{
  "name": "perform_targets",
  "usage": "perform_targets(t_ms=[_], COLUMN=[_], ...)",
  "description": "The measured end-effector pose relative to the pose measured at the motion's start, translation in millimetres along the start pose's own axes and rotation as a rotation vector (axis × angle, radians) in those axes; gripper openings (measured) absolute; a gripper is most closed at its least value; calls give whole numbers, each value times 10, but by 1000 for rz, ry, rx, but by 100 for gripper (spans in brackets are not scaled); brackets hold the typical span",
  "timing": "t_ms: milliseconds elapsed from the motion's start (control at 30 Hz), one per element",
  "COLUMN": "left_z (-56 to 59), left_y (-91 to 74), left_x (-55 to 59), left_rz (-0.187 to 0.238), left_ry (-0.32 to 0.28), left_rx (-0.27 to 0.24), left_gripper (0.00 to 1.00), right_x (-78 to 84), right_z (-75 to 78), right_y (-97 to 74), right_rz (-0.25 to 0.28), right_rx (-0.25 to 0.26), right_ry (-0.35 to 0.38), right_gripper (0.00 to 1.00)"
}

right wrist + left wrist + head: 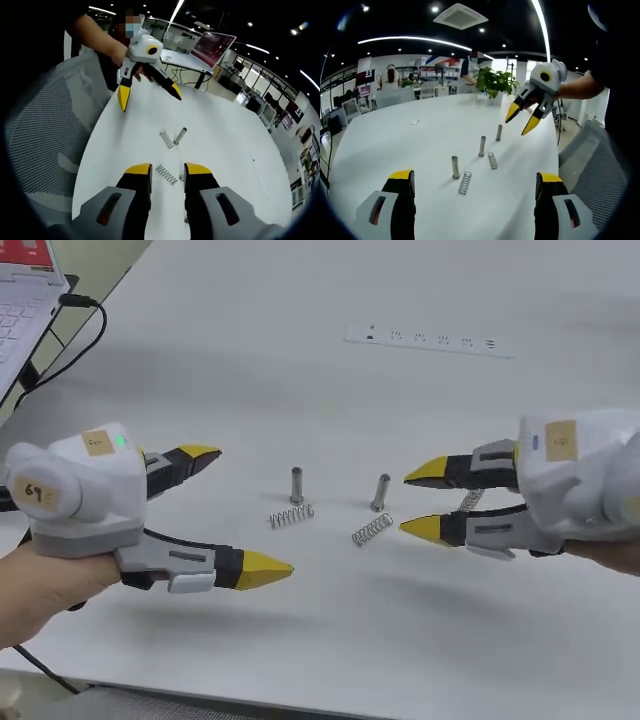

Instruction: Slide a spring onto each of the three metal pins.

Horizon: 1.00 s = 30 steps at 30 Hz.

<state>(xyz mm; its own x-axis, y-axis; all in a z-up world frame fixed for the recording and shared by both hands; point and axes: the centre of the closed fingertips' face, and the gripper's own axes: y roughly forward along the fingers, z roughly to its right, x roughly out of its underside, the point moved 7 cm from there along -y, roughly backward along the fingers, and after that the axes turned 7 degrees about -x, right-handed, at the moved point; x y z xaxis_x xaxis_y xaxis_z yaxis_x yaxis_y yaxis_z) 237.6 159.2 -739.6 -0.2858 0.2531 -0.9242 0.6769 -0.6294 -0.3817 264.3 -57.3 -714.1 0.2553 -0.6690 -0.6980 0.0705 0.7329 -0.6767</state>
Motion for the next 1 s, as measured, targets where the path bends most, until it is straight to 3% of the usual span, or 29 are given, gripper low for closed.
perform_targets(t_ms=[67,333,467,600,1000], left_z=[-1,3,2,9,-8], left_y=[-2,-25,-33,-36,-50], left_x=[6,-7,-1,3,32], left_rz=[-2,4,2,7,-5], left_ry=[0,6,5,-10,-10], left_rx=[0,3,6,13,14], left_gripper=[98,98,98,98,98], right_x=[23,169,240,317,394], right_z=[17,68,87,109,211], right_y=[46,275,370,453,610], right_rz=[-30,-122,-184,-231,-288], right_rx=[-7,-87,-101,-122,-176], right_ry=[-36,-62,-128,-142,-173], right_gripper=[22,22,19,20,16])
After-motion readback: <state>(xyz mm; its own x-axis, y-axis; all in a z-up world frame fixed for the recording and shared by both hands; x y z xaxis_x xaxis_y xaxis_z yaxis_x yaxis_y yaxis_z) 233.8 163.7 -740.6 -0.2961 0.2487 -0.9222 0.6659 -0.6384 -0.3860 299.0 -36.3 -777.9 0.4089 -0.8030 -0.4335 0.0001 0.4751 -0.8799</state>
